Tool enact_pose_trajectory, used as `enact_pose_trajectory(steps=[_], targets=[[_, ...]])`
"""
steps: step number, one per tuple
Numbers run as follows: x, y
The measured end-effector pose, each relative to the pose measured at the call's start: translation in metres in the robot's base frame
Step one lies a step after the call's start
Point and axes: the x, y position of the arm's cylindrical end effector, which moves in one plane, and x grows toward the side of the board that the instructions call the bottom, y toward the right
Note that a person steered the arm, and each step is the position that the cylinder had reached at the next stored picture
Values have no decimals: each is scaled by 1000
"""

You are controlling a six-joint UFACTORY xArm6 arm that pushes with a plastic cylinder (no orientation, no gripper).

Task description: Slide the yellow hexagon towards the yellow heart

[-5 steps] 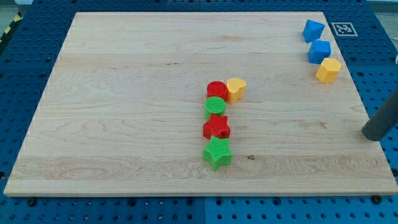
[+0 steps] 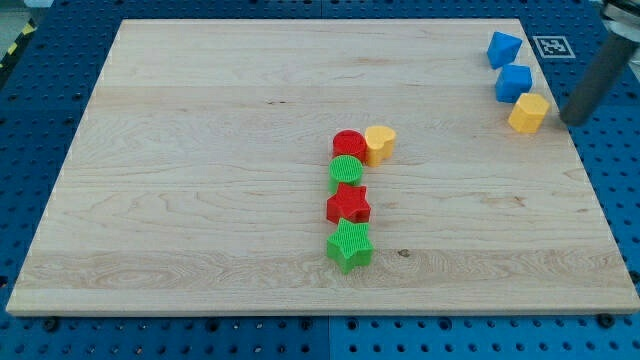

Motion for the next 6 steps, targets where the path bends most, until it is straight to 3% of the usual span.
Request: enact_pose_trajectory(steps=[1, 4, 6], targets=[[-17, -28], [23, -38], [24, -93]])
